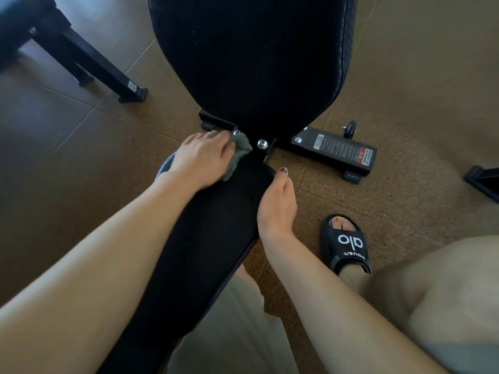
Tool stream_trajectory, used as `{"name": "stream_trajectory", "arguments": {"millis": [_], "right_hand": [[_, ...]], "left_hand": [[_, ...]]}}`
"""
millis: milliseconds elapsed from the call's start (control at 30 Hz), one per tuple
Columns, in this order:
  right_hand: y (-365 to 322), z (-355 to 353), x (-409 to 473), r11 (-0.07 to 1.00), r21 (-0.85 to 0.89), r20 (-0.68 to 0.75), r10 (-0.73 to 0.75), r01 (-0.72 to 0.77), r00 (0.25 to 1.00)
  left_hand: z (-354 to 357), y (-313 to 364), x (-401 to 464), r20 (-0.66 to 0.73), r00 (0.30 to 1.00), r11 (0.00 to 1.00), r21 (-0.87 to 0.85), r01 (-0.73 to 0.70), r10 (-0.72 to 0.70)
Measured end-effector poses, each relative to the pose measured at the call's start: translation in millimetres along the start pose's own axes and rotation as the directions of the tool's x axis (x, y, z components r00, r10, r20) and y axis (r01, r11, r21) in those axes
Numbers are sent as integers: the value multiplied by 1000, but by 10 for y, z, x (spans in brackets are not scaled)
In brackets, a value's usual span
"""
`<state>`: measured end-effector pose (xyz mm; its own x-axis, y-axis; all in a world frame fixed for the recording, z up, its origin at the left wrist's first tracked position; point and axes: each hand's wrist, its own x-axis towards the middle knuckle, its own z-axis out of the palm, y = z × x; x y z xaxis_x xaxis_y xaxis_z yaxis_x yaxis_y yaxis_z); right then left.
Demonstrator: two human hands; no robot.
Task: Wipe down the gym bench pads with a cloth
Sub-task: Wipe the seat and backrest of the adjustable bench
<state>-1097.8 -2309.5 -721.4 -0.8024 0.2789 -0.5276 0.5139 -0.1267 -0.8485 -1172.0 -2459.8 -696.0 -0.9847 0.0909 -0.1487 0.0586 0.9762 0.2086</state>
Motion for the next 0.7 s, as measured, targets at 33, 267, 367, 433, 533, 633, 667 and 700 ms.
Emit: {"name": "stream_trajectory", "arguments": {"millis": [33, 267, 367, 433, 533, 633, 667, 700], "right_hand": [[3, 3, 8, 1000, -9, -11, -1, 1, 1000], [22, 55, 17, 997, -66, -74, -43, 38, 996], [29, 80, 14, 996, -84, -107, -41, 32, 993], [22, 91, 8, 995, -101, -116, -40, 28, 992], [7, 97, 4, 993, -114, -119, -46, 32, 992], [3, 101, -7, 991, -133, -130, -49, 31, 990], [1, 101, -15, 991, -133, -132, -47, 29, 990], [-2, 98, -24, 991, -133, -130, -40, 23, 991]], "left_hand": [[-20, -102, -8, -3, 999, 999, -28, 44, -44], [-19, -416, -68, -42, 956, 942, -183, 280, -292], [-53, -659, -194, 17, 877, 798, -404, 446, -481], [-40, -731, -415, 38, 846, 748, -447, 490, -531], [-7, -699, -873, 54, 813, 708, -462, 535, -579], [24, -608, -1386, 42, 792, 698, -447, 560, -609], [41, -578, -1541, 26, 792, 712, -419, 563, -610], [56, -548, -1684, 9, 791, 726, -391, 566, -612]]}}
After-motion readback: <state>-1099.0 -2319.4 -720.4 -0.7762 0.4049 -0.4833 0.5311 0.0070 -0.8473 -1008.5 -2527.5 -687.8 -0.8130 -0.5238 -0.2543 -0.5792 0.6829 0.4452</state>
